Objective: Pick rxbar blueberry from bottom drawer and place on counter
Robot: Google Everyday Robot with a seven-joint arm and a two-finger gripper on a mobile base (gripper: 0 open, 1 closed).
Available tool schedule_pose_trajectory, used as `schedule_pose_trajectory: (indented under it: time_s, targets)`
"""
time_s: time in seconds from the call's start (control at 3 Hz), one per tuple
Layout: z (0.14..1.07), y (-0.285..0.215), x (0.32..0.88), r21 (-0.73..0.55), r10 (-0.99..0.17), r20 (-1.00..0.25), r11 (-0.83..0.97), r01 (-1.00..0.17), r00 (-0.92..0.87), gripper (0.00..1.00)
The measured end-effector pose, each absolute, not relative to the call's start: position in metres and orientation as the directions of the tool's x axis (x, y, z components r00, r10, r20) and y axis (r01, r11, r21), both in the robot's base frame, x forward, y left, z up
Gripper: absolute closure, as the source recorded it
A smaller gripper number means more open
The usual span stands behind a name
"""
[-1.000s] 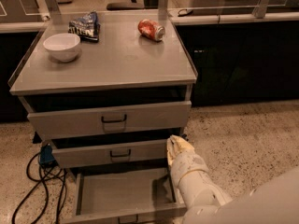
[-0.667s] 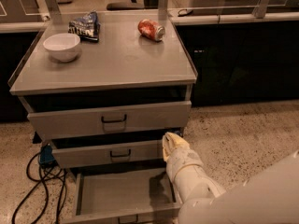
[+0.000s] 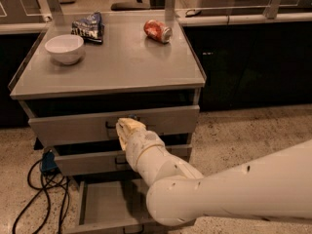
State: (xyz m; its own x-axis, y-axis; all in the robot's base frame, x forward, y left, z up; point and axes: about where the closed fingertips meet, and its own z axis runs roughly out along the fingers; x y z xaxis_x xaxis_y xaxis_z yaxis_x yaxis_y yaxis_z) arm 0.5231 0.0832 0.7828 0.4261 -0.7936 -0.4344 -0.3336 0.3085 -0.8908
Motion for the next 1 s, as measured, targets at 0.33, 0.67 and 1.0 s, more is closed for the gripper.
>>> schedule_pose_trajectory:
  time_s: [0.33,0.67,1.0]
  targets:
    - [0.783,0.083,0.523,-0.891,-0.794,-0.434,0.308,-0.334,0.426,1.0]
    - [0.787,0.081,0.537,-0.894,-0.798,-0.425,0.297,-0.334,0.428,1.0]
    - [0.802,0.083,0.573,-0.933,-0.826,-0.317,0.184,-0.308,0.467,1.0]
